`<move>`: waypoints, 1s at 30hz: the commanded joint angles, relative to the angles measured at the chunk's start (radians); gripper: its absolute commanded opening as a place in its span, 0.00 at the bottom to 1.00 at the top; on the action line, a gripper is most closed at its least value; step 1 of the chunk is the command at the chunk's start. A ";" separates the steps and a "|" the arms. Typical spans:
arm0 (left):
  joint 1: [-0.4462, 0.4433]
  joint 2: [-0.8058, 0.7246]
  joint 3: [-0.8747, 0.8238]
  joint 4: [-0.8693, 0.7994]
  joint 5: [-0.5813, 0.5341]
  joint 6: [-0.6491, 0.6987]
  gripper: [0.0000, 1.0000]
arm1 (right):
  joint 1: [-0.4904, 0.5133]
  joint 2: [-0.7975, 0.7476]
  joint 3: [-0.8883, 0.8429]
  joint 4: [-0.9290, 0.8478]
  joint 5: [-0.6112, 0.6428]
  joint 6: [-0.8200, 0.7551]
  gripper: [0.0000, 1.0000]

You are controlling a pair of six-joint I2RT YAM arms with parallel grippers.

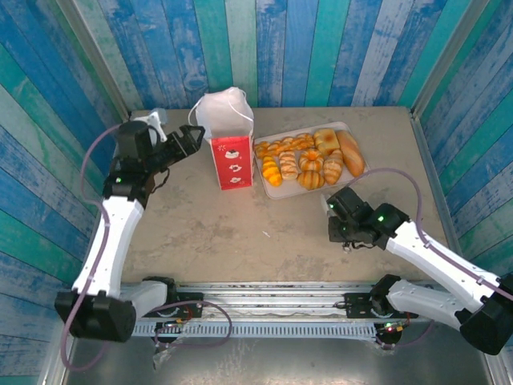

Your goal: Take the fake bread out of the paper bag

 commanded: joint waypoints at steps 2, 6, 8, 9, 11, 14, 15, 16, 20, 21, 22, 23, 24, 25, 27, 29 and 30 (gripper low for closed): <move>0.000 -0.146 -0.062 -0.017 -0.097 -0.006 0.94 | 0.001 0.003 -0.052 0.060 -0.002 0.036 0.37; 0.000 -0.224 -0.119 0.011 -0.193 0.003 0.94 | 0.003 0.050 -0.078 0.125 -0.012 0.014 0.38; 0.000 -0.252 -0.160 0.040 -0.232 0.003 0.94 | 0.003 0.088 -0.084 0.151 -0.018 0.005 0.40; -0.001 -0.263 -0.181 0.054 -0.248 0.001 0.94 | 0.003 0.106 -0.085 0.164 -0.023 0.002 0.41; 0.000 -0.290 -0.228 0.089 -0.295 -0.011 0.94 | 0.003 0.156 -0.090 0.191 -0.031 -0.003 0.42; 0.000 -0.326 -0.291 0.143 -0.357 -0.017 0.94 | 0.003 0.224 -0.095 0.215 -0.041 -0.001 0.46; 0.000 -0.336 -0.311 0.156 -0.380 -0.017 0.94 | 0.003 0.244 -0.098 0.219 -0.042 0.003 0.48; 0.000 -0.350 -0.330 0.172 -0.410 -0.020 0.94 | 0.003 0.264 -0.099 0.222 -0.041 0.006 0.49; 0.000 -0.400 -0.411 0.217 -0.530 -0.046 0.94 | 0.003 0.323 -0.099 0.227 -0.031 0.011 0.52; 0.000 -0.412 -0.431 0.229 -0.555 -0.048 0.94 | 0.003 0.333 -0.098 0.231 -0.026 0.013 0.54; 0.000 -0.421 -0.449 0.238 -0.579 -0.053 0.94 | 0.003 0.341 -0.099 0.235 -0.019 0.016 0.55; 0.000 -0.426 -0.462 0.244 -0.601 -0.056 0.94 | 0.003 0.349 -0.100 0.237 -0.012 0.021 0.56; 0.000 -0.431 -0.476 0.248 -0.623 -0.061 0.94 | 0.002 0.359 -0.098 0.238 -0.004 0.026 0.57; 0.000 -0.435 -0.489 0.255 -0.639 -0.063 0.94 | 0.001 0.370 -0.094 0.240 0.005 0.025 0.57; -0.001 -0.436 -0.506 0.269 -0.656 -0.056 0.94 | 0.001 0.393 -0.084 0.240 0.022 0.022 0.59; 0.000 -0.432 -0.515 0.278 -0.669 -0.049 0.94 | 0.001 0.411 -0.075 0.238 0.041 0.015 0.61; -0.001 -0.428 -0.515 0.280 -0.675 -0.046 0.94 | 0.001 0.415 -0.071 0.234 0.049 0.015 0.62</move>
